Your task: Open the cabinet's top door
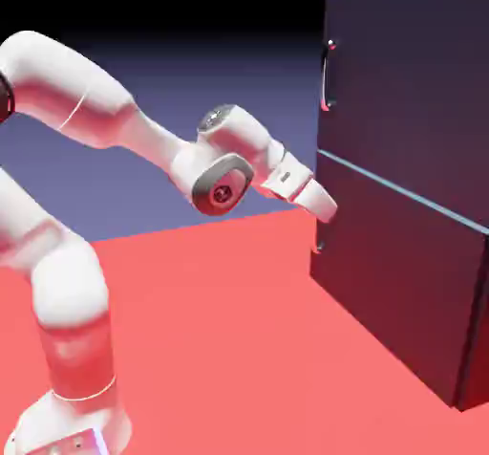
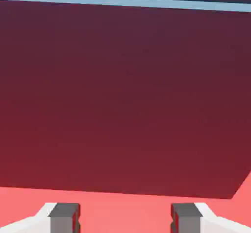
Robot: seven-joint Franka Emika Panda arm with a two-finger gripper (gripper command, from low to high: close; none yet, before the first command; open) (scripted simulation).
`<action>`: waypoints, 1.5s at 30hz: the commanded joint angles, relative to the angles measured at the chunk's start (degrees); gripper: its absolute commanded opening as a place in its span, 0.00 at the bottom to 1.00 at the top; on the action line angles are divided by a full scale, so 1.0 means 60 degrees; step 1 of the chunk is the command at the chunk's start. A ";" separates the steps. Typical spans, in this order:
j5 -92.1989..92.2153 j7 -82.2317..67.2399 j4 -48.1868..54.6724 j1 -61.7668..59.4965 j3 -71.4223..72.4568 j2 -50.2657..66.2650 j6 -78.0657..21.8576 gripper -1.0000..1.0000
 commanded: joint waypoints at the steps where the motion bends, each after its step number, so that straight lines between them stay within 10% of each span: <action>1: 0.0416 -0.0092 0.0211 -0.0315 0.0289 -0.0202 -0.0042 0.50; 45: 1.6195 -0.3404 0.9586 -1.3613 1.1424 -0.7629 -0.1611 0.50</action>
